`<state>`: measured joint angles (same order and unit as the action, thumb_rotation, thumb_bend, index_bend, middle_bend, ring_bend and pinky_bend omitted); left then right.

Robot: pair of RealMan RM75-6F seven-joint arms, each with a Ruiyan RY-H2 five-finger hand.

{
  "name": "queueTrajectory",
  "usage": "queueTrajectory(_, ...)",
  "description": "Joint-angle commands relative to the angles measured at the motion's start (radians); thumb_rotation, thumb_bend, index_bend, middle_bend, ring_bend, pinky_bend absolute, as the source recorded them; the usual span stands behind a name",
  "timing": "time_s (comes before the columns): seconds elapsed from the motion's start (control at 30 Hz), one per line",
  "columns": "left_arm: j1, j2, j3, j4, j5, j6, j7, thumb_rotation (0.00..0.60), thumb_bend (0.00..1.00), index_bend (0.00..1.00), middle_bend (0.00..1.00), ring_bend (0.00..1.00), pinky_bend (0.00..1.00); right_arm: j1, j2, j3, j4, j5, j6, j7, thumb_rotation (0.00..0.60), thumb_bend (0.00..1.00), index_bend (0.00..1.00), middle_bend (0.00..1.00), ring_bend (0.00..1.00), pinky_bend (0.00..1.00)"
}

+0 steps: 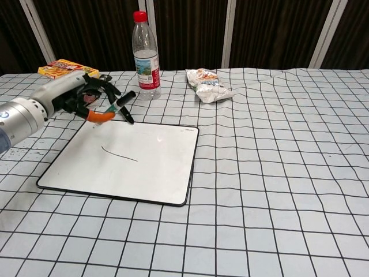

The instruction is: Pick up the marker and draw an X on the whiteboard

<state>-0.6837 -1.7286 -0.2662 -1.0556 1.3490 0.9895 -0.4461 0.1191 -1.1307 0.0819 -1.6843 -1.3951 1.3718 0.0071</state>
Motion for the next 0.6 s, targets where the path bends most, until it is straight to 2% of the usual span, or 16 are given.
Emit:
queueTrajectory(0.03, -0.005, 0.017, -0.02, -0.034, -0.005, 0.014, -0.02, 0.6, 0.53, 0.69, 0.22, 0.06, 0.11, 0.0, 0.0, -0.001, 0.0, 0.0, -0.001, 0.0, 0.6, 0.31, 0.0, 0.0, 0.0, 0.0)
queueTrajectory(0.27, -0.002, 0.01, -0.015, -0.105, -0.031, 0.003, 0.0, 0.6, 0.53, 0.69, 0.22, 0.06, 0.11, 0.001, 0.001, -0.001, -0.003, 0.001, -0.003, -0.002, 0.6, 0.31, 0.0, 0.0, 0.0, 0.0)
queueTrajectory(0.6, -0.021, -0.06, -0.017, -0.102, -0.08, -0.017, 0.065, 0.6, 0.53, 0.69, 0.22, 0.06, 0.11, 0.002, 0.004, 0.0, -0.003, 0.003, -0.006, 0.005, 0.6, 0.31, 0.0, 0.0, 0.0, 0.0)
